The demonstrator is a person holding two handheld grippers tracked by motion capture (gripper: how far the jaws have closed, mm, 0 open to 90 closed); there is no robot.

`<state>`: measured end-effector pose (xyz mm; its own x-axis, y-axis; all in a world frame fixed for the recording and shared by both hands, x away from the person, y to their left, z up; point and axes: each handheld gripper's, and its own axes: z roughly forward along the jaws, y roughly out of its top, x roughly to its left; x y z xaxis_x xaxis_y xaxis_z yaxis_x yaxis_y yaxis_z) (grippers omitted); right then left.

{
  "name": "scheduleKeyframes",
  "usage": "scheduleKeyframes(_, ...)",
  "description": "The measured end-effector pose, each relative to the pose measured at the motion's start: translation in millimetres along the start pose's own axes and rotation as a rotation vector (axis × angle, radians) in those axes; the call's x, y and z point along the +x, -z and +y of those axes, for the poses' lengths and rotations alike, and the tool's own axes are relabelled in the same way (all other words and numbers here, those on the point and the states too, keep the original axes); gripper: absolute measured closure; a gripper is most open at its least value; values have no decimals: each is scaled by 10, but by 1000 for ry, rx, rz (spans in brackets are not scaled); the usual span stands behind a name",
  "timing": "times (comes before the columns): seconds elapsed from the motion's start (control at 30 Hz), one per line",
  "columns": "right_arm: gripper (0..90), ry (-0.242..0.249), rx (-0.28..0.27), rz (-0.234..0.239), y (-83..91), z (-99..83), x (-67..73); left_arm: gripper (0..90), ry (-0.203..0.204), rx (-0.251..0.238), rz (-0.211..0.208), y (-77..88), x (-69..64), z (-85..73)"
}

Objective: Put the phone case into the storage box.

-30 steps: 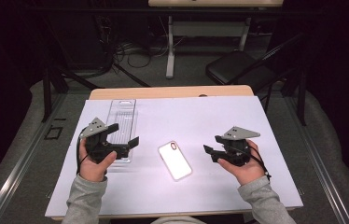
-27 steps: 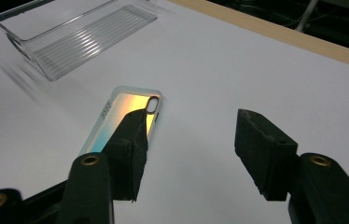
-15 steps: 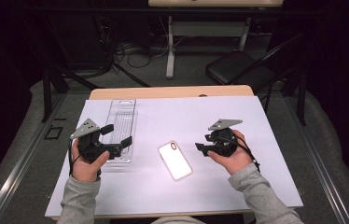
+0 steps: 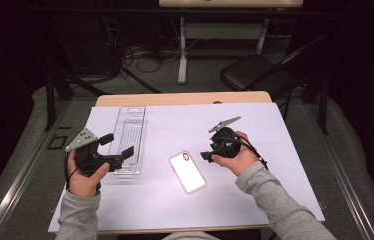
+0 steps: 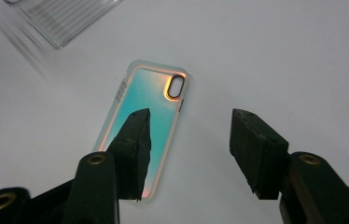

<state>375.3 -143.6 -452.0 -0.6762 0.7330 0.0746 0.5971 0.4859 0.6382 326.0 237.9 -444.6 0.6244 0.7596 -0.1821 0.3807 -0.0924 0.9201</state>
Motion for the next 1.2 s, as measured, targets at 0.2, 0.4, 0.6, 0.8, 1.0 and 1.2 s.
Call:
scheduleKeyframes(0.2, 500, 21, 71, -20, -131, 115, 43, 57, 0, -1, 3, 31, 7, 8)
scheduleKeyframes(0.4, 479, -18, 133, -26, -258, 167, 92, 62, 5, 4, 3, 30, 22, -1)
scheduleKeyframes(0.6, 491, -47, 167, 9, -352, 195, 120, 62, 5, 10, -1, 19, 21, -7)
scheduleKeyframes(0.8, 495, -43, 213, 18, -455, 195, 173, 65, 5, 12, -3, 17, 19, -10)
scheduleKeyframes(1.0, 537, -27, 248, 11, -556, 184, 174, 66, 7, 18, -5, 8, 17, -17)
scheduleKeyframes(1.2, 553, -27, 290, 11, -649, 162, 177, 66, 6, 21, -9, -6, 16, -27)
